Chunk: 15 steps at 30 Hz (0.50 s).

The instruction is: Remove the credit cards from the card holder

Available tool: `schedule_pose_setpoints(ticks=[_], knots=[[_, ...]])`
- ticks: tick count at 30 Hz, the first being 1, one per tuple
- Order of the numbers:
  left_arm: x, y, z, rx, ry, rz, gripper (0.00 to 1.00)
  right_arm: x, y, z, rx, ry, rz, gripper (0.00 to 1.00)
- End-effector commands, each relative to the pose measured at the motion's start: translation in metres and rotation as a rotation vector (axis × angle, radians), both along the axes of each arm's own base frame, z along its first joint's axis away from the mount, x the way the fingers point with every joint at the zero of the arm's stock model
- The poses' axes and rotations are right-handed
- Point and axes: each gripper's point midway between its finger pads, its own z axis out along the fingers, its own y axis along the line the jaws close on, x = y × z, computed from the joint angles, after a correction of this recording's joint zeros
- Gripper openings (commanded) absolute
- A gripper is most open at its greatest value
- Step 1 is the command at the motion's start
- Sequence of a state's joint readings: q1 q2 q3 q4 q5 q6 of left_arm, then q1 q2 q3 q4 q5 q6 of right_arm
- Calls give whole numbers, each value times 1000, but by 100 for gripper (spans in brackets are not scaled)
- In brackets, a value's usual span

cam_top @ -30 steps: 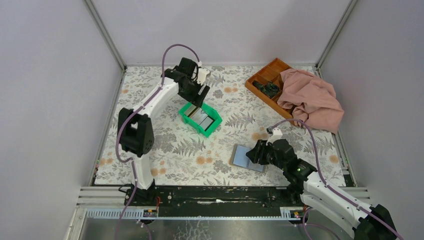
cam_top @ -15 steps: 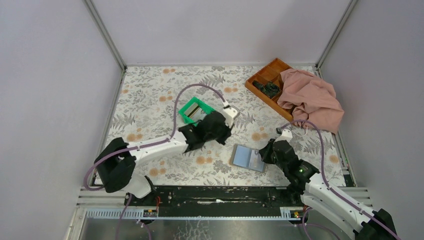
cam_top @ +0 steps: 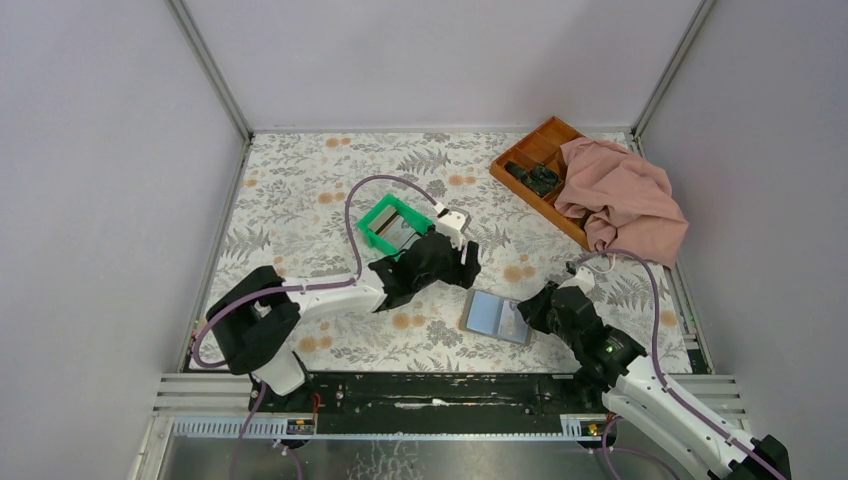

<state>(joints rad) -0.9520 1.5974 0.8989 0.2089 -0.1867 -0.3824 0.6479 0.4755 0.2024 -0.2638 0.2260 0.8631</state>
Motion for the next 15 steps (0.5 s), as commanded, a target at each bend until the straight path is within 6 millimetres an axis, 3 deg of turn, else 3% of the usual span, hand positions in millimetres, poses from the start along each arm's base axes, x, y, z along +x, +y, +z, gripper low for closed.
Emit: schedule_pose_setpoints(ticks=[1,7,15], knots=[[-36,-42,43,-351,65,-198,70,-12,-1,-13,33,90,-37,11],[-70,-62,48,-554,242,-409,69,-21,-8,-26,35,154,-81,2],[-97,-73,18,-522,390,-495,61,-24,-22,-30,3,188,-170,0]])
